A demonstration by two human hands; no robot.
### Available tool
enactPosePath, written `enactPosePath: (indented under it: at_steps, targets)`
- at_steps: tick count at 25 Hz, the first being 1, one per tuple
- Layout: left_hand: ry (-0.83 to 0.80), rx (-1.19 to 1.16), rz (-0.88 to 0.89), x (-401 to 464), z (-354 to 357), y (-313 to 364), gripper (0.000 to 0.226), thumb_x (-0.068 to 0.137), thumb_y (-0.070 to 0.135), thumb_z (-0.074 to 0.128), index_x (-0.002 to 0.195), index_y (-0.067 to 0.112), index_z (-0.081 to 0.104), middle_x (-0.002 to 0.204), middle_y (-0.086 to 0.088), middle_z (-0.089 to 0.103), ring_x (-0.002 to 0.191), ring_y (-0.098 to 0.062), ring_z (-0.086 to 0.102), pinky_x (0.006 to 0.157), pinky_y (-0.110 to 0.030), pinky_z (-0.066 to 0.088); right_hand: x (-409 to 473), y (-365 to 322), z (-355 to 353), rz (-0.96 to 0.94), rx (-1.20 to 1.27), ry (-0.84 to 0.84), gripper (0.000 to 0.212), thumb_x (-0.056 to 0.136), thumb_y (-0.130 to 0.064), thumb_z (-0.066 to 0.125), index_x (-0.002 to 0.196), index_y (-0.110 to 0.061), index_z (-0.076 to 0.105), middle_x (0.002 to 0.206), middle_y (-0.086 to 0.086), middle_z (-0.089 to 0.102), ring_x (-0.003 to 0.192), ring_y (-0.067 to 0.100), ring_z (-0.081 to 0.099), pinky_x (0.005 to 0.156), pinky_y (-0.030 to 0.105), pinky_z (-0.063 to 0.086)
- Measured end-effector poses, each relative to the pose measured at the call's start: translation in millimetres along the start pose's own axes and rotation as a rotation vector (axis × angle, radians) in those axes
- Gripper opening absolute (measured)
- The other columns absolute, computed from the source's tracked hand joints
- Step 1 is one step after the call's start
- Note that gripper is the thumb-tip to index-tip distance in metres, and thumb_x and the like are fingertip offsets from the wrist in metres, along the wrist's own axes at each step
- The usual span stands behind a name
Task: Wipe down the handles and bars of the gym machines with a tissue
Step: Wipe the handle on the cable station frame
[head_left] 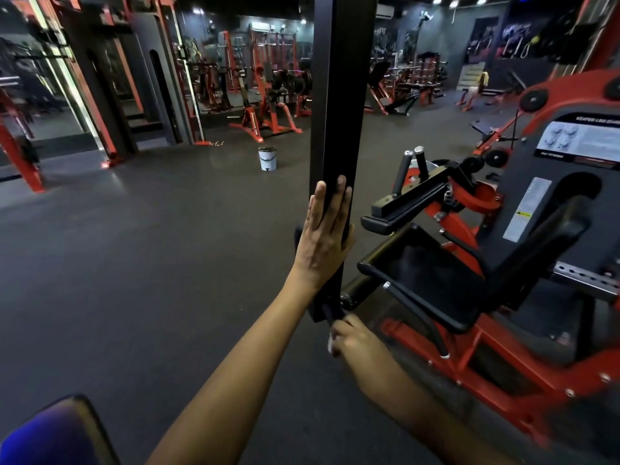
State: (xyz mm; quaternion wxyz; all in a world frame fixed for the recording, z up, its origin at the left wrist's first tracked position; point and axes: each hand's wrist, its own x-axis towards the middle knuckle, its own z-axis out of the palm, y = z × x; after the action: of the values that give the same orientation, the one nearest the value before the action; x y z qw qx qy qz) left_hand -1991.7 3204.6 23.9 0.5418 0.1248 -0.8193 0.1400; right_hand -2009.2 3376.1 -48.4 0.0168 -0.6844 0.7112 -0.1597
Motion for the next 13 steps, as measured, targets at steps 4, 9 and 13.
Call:
enactPosePath:
  at_steps: [4, 9, 13]
  targets:
    - [0.023, -0.052, -0.031, 2, 1, 3, 0.090, 0.089, 0.011, 0.057, 0.153, 0.014, -0.006, 0.159, 0.002, -0.022, 0.147, -0.022, -0.016, 0.121, -0.042, 0.011, 29, 5, -21, 0.137, 0.079, 0.097, 0.022, 0.065, 0.006, 0.073, 0.082, -0.009, 0.073, 0.091, 0.009, 0.064, 0.089, 0.022, 0.059, 0.078, 0.020, 0.040]
    - [0.033, -0.052, -0.013, 2, 2, 1, 0.092, 0.089, 0.010, 0.056, 0.153, 0.014, -0.011, 0.159, 0.000, -0.022, 0.147, -0.023, -0.015, 0.121, -0.042, 0.011, 35, 23, 2, -0.041, -0.103, -0.071, 0.026, 0.076, -0.001, 0.065, 0.100, -0.008, 0.066, 0.108, 0.011, 0.058, 0.101, 0.025, 0.056, 0.082, 0.035, 0.049]
    - [0.067, -0.064, -0.035, 1, 5, 3, 0.095, 0.086, 0.007, 0.059, 0.153, 0.013, -0.009, 0.160, 0.000, -0.020, 0.148, -0.024, -0.013, 0.121, -0.041, 0.010, 35, 26, -12, 0.005, -0.117, -0.070, 0.009, 0.084, 0.002, 0.052, 0.083, -0.002, 0.060, 0.077, 0.012, 0.063, 0.064, 0.018, 0.060, 0.057, 0.025, 0.046]
